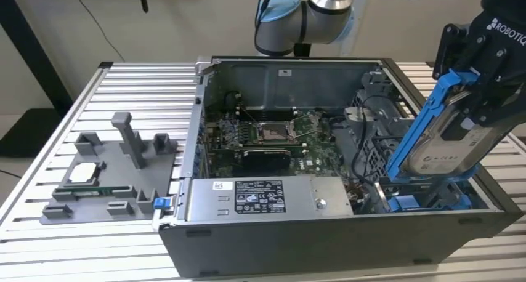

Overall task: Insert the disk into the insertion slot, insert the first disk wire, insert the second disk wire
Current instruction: 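Insert the disk into the insertion slot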

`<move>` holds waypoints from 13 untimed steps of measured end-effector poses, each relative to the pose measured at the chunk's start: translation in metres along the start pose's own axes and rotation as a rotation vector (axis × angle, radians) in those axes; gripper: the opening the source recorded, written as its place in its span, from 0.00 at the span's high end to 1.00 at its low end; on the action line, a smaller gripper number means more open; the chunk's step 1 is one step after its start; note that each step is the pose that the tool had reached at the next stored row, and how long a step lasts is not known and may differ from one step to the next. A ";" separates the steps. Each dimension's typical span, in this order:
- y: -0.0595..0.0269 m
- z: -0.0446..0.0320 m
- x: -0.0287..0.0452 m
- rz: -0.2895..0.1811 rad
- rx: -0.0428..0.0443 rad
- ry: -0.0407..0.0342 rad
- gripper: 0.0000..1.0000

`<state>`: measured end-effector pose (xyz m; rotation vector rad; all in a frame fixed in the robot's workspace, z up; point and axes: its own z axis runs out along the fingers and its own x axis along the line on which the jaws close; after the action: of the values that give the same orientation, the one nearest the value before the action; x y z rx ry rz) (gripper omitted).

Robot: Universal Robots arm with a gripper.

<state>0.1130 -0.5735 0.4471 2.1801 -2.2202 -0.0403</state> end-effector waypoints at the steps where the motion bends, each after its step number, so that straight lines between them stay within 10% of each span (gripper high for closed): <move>1: 0.0000 0.0004 0.0000 0.000 0.0000 0.0002 1.00; 13: -0.0003 0.0085 0.0000 0.000 0.0000 0.0002 1.00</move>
<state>0.1130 -0.5735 0.4386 2.1799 -2.2201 -0.0400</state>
